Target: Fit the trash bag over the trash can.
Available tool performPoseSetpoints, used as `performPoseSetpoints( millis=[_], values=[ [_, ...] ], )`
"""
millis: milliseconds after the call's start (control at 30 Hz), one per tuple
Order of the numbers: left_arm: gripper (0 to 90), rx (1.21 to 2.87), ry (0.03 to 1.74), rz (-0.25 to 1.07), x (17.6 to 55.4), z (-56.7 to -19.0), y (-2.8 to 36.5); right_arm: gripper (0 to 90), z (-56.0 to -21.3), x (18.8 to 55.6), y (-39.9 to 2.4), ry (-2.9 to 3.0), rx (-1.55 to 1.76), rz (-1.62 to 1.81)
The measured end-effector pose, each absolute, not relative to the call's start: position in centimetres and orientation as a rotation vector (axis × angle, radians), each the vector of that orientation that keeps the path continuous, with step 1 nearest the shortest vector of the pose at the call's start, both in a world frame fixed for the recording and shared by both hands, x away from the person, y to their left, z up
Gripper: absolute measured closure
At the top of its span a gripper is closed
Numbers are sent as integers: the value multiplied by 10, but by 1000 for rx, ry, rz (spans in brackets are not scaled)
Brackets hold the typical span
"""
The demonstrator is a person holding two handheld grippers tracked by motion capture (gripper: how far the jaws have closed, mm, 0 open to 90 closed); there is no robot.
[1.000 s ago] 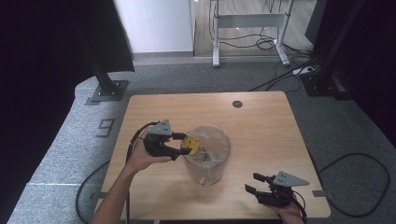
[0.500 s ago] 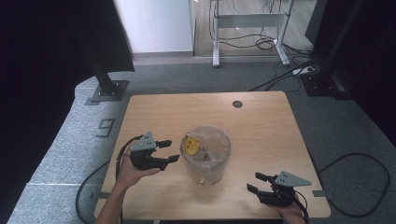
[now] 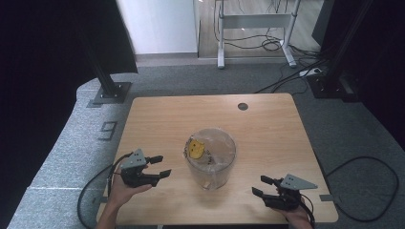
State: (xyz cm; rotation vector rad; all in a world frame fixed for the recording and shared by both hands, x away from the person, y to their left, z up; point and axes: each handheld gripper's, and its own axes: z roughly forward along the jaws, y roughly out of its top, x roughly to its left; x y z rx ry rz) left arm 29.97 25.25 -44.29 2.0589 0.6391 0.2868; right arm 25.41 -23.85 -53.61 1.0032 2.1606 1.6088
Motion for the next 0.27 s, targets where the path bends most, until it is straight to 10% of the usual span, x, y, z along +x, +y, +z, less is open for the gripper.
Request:
performPoseSetpoints(
  millis=[267],
  values=[
    [354, 2064, 653, 283, 301, -449, 253, 352, -533, 254, -239, 2142, 1002, 1612]
  ],
)
